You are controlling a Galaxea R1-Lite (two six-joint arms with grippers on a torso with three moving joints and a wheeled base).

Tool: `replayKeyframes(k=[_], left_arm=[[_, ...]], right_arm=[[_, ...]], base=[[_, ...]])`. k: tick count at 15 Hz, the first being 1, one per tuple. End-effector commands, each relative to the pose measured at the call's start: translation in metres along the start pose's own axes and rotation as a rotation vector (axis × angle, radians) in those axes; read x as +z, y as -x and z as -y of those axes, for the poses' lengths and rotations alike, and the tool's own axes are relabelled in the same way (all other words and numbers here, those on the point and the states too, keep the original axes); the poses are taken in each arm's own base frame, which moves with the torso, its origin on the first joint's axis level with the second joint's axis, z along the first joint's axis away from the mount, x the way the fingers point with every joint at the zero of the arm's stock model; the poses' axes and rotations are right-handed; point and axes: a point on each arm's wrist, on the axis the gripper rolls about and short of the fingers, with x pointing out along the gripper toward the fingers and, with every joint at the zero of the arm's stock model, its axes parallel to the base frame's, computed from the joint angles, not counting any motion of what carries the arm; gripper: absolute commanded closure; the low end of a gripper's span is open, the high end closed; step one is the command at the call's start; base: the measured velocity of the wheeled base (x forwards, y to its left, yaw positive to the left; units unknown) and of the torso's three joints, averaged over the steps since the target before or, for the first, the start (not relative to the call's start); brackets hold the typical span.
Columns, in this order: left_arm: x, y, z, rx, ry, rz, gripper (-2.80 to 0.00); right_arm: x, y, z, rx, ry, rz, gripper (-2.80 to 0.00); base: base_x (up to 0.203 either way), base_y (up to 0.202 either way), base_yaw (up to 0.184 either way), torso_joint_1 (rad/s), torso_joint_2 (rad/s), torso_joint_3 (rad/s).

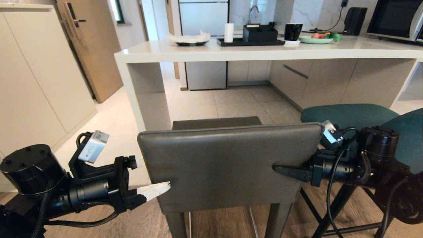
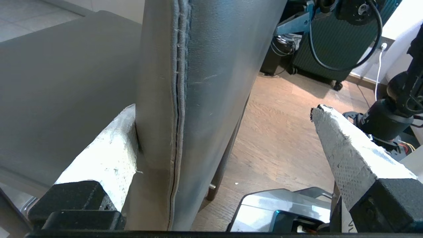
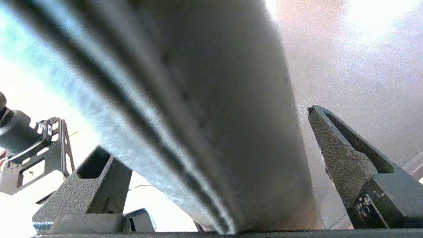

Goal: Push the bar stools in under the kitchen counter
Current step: Pull the gray chair out from under the dining table

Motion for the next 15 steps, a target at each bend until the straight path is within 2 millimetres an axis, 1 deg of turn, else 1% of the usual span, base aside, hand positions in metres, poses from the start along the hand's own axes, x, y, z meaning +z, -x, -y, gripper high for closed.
replayKeyframes(k=[1, 4, 7, 9, 11, 13, 15], left_arm=[[0.0, 0.004, -0.004, 0.019, 0.0, 0.003, -2.8], [-0.003, 0.023, -0.018, 0.118, 0.017, 0.005, -2.8], [-0.008, 0.047, -0.026, 0.223, 0.043, 0.004, -2.8], [-0.008, 0.055, -0.024, 0.251, 0.046, 0.007, -2.8], [-0.006, 0.06, -0.021, 0.275, 0.043, 0.013, -2.8], [0.001, 0.067, -0.017, 0.319, 0.008, 0.036, -2.8], [0.004, 0.071, -0.013, 0.444, -0.007, 0.063, -2.8]], right_arm=[[0.001, 0.005, -0.004, 0.005, 0.007, 0.006, -2.8], [0.006, 0.025, -0.011, -0.037, 0.014, 0.025, -2.8], [0.009, 0.053, -0.01, -0.12, 0.012, 0.052, -2.8], [0.013, 0.071, -0.008, -0.183, 0.021, 0.075, -2.8], [0.024, 0.083, -0.015, -0.218, 0.041, 0.111, -2.8], [0.034, 0.092, -0.023, -0.274, 0.052, 0.145, -2.8], [0.035, 0.094, -0.022, -0.437, 0.065, 0.162, -2.8]], base=[[0.0, 0.0, 0.0, 0.0, 0.0, 0.0], [0.0, 0.0, 0.0, 0.0, 0.0, 0.0], [0.0, 0.0, 0.0, 0.0, 0.0, 0.0], [0.0, 0.0, 0.0, 0.0, 0.0, 0.0], [0.0, 0.0, 0.0, 0.0, 0.0, 0.0], [0.0, 0.0, 0.0, 0.0, 0.0, 0.0], [0.0, 0.0, 0.0, 0.0, 0.0, 0.0]])
